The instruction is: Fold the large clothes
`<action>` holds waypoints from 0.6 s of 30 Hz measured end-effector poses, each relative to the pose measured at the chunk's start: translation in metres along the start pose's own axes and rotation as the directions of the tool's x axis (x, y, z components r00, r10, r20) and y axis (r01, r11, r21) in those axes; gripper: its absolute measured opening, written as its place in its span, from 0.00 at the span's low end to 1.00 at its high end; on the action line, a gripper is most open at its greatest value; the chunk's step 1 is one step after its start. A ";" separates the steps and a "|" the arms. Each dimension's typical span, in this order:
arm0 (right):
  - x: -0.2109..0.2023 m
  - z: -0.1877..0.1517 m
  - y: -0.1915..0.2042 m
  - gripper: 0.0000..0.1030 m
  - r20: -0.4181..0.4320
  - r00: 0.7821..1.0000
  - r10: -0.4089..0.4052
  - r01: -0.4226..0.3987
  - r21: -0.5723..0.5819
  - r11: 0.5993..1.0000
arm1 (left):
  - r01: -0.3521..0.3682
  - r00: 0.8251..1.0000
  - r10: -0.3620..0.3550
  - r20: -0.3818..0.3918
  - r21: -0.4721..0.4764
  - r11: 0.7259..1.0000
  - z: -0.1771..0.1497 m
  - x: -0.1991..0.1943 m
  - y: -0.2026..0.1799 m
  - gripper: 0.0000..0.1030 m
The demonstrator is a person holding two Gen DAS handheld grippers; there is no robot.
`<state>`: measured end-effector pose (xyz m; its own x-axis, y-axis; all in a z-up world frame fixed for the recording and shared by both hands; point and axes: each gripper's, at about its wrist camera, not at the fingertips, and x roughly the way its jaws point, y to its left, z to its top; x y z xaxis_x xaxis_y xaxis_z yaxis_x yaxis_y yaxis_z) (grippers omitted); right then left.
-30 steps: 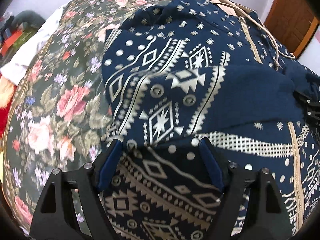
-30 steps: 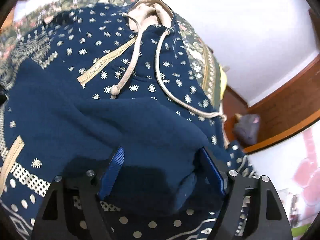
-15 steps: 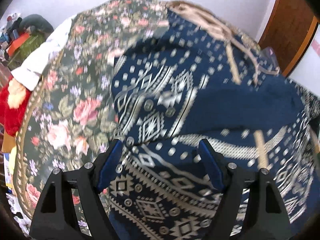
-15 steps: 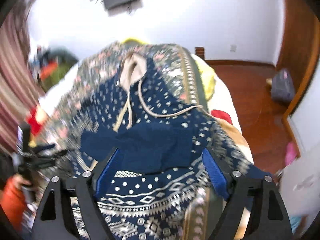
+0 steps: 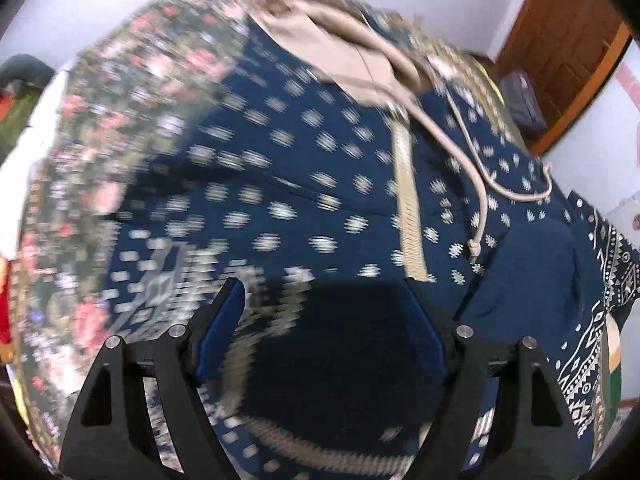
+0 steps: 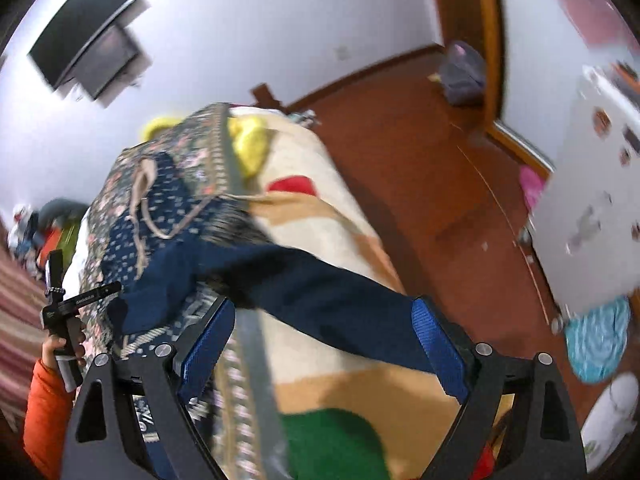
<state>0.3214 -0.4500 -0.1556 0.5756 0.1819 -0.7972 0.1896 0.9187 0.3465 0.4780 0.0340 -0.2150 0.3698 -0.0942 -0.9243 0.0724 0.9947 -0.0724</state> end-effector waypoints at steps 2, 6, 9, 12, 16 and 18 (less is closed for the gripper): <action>0.003 -0.007 -0.018 0.87 -0.005 1.000 -0.020 0.020 0.039 0.999 | 0.013 0.999 -0.012 -0.031 0.025 1.000 0.001 0.015 -0.012 0.71; 0.013 -0.020 -0.046 0.87 -0.041 0.999 -0.030 0.034 0.106 0.994 | 0.019 1.000 -0.020 0.014 0.069 0.997 -0.002 0.017 -0.026 0.41; 0.022 -0.030 -0.056 0.87 -0.072 0.997 -0.026 0.034 0.122 0.992 | 0.039 0.999 -0.040 0.017 0.070 0.997 -0.005 0.014 -0.031 0.20; 0.033 -0.035 -0.054 0.87 -0.093 0.996 -0.018 0.027 0.101 0.995 | -0.040 0.999 0.036 0.038 0.088 0.995 -0.005 0.012 -0.033 0.02; 0.054 -0.032 -0.041 0.87 -0.123 0.992 -0.010 0.017 0.056 0.998 | -0.064 0.997 0.062 0.049 0.037 0.997 0.005 0.017 -0.029 0.02; 0.068 -0.027 -0.033 0.87 -0.142 0.990 -0.011 0.017 0.041 0.999 | -0.075 0.996 0.074 0.049 0.010 0.997 0.010 0.020 -0.028 0.02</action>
<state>0.3328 -0.4588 -0.2350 0.4551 0.2199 -0.8628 0.2319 0.9063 0.3533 0.4930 0.0037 -0.2272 0.4194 -0.0221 -0.9076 0.0540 0.9985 0.0006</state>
